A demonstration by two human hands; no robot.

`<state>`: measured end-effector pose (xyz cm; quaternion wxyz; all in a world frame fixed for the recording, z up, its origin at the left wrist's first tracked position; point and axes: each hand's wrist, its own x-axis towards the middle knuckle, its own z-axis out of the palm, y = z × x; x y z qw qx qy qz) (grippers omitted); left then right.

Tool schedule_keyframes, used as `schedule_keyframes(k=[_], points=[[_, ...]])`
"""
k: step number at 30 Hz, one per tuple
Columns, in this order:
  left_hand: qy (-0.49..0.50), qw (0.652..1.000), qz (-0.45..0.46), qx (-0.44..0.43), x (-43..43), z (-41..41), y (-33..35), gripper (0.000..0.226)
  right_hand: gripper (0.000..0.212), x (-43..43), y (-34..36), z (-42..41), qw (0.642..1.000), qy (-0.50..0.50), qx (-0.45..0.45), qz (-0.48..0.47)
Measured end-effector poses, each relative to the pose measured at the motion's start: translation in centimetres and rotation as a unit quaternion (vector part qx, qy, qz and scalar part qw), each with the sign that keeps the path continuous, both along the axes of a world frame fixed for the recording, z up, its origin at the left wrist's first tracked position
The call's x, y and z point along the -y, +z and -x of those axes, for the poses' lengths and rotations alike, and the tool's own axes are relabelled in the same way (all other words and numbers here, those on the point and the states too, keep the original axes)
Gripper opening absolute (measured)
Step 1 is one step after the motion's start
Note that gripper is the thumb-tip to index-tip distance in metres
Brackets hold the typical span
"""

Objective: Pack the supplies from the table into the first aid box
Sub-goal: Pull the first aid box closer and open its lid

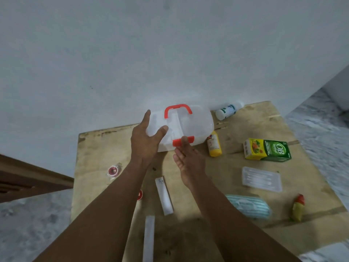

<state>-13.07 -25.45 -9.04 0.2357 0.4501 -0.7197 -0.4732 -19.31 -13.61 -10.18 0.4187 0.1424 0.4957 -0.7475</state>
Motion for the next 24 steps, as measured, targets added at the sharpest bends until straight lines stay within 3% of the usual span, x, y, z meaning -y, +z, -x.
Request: schedule_keyframes(k=[4,9,13,17,20,22,24], points=[[0.002,1.000,0.002,-0.005,0.1,0.0,0.0,0.073,0.041,0.3,0.4,-0.5,0.995,-0.019,-0.055,-0.080],[-0.003,1.000,0.005,-0.005,0.1,-0.1,0.2,0.072,0.029,-0.2,2.1,0.2,0.928,0.027,-0.326,-0.179],[-0.004,1.000,0.002,-0.006,-0.1,-0.2,0.7,0.073,0.027,-0.9,3.9,3.2,0.821,0.139,-0.498,-0.242],[-0.006,1.000,-0.008,-0.008,-0.3,-0.3,1.3,0.073,0.043,-1.7,4.7,6.3,0.668,0.224,-0.631,-0.324],[-0.008,1.000,-0.005,-0.010,-0.5,-0.4,1.6,0.073,0.030,-2.2,4.6,8.5,0.541,0.255,-0.733,-0.324],[-0.011,1.000,-0.012,-0.014,-0.3,-0.6,1.7,0.073,0.023,-2.5,4.3,9.7,0.512,0.267,-0.755,-0.311],[-0.011,1.000,-0.017,-0.019,-0.3,-0.7,1.7,0.074,0.018,-2.7,4.3,10.2,0.527,0.313,-0.738,-0.283]])
